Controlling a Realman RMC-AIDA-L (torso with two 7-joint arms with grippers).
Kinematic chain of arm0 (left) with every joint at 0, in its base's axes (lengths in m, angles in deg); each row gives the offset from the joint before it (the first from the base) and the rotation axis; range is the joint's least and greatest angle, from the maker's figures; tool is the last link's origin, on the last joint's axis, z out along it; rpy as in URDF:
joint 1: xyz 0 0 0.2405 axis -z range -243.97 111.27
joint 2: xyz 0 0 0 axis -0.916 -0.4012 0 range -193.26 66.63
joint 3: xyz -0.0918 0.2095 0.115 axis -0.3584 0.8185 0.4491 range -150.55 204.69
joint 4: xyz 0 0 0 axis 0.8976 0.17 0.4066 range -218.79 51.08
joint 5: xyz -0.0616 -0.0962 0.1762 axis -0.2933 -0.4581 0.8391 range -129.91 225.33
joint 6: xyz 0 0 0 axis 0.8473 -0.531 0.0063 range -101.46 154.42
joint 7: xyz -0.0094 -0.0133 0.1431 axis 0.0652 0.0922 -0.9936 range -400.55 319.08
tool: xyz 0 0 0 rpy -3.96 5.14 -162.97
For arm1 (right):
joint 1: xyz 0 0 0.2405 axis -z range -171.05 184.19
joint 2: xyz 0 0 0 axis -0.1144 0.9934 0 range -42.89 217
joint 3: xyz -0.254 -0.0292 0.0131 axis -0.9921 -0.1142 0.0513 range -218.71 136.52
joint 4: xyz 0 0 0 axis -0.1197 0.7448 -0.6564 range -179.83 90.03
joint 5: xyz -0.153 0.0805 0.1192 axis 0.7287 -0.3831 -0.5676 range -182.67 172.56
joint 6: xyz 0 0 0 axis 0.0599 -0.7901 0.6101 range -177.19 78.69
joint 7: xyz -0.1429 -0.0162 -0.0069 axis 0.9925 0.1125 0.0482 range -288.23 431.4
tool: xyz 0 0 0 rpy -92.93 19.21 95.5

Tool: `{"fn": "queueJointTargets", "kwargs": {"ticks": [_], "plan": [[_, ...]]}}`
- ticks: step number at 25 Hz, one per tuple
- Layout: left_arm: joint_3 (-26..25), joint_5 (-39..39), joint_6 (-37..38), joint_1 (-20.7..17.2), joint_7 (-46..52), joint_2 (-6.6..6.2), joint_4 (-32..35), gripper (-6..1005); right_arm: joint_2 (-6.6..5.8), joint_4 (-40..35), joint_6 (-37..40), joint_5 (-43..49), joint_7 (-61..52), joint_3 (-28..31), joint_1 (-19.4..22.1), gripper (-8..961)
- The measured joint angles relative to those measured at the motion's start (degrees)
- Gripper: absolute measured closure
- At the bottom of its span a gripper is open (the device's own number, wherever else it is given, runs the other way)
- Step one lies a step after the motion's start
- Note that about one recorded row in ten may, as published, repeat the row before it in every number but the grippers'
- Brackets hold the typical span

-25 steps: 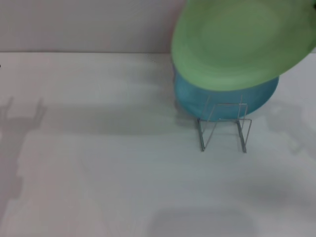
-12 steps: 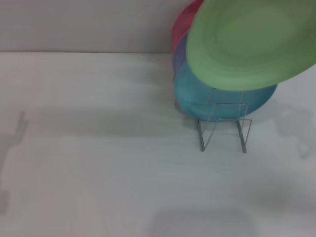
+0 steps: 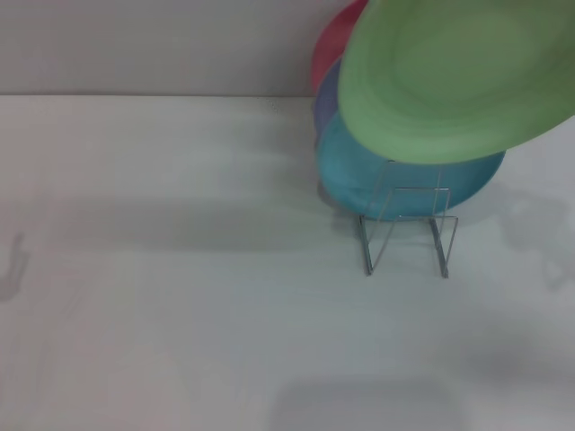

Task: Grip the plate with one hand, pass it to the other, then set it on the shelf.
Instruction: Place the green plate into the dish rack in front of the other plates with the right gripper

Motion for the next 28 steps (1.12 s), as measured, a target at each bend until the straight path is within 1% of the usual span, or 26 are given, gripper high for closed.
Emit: {"fn": "queueJointTargets", "kwargs": {"ticks": [14, 21, 28], "plan": [[-0.36, -0.13, -0.01, 0.64, -0.45, 0.0, -0.05, 200, 0.02, -0.59, 0.57, 0.06, 0.06, 0.75, -0.05, 918], [-0.04, -0.25, 2.22, 1.06, -0.52, -0.27, -0.09, 200, -0.11, -0.64, 0.58, 0.05, 0.29, 0.87, -0.29, 918], [0.14, 0.14, 1.53, 1.89, -0.64, -0.35, -0.66, 200, -0.18, -0.48, 0.58, 0.05, 0.34, 1.42, -0.46, 919]]}}
